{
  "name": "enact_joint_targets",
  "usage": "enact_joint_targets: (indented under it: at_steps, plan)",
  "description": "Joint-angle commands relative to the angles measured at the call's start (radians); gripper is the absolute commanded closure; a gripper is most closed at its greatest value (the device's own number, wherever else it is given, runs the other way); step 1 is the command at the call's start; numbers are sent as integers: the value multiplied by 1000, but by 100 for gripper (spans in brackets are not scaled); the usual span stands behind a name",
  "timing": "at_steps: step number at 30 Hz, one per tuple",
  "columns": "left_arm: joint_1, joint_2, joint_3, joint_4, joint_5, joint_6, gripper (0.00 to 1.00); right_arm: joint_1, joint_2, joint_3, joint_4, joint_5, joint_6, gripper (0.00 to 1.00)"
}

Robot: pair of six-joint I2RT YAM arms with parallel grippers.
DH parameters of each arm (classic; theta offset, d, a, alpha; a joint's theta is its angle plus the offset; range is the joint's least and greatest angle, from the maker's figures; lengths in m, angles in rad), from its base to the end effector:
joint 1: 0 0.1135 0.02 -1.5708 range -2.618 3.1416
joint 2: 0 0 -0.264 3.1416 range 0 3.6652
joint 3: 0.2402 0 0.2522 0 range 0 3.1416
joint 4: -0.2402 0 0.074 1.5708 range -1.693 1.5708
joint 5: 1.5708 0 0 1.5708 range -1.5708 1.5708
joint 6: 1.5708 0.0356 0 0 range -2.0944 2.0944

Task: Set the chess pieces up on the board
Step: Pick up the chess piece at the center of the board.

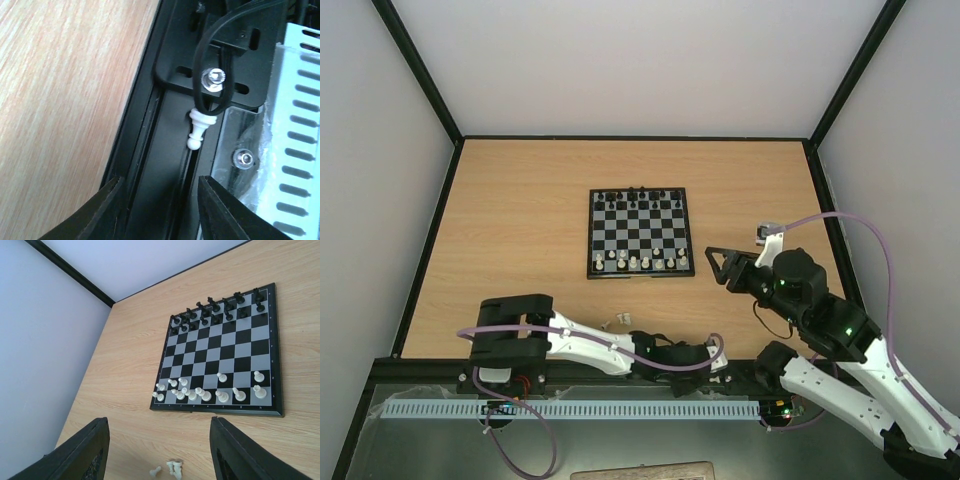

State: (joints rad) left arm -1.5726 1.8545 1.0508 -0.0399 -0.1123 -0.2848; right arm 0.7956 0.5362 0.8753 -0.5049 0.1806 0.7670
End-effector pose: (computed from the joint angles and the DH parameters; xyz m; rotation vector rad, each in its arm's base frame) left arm 0.0033 -0.3798 0.1505 1.4782 2.0596 -0.6871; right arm 0.0827 0.0753 0.3684 0.1144 1.8358 0.9754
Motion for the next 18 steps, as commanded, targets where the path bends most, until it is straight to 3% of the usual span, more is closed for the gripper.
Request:
enact_joint_targets:
  at_steps: [1, 18]
  plan:
    - [-19, 24, 23, 22, 44, 38, 57, -4, -19, 19, -37, 23, -15, 44]
    - [-23, 104, 101, 22, 98, 88, 67, -3, -7, -10, -7, 8, -21, 44]
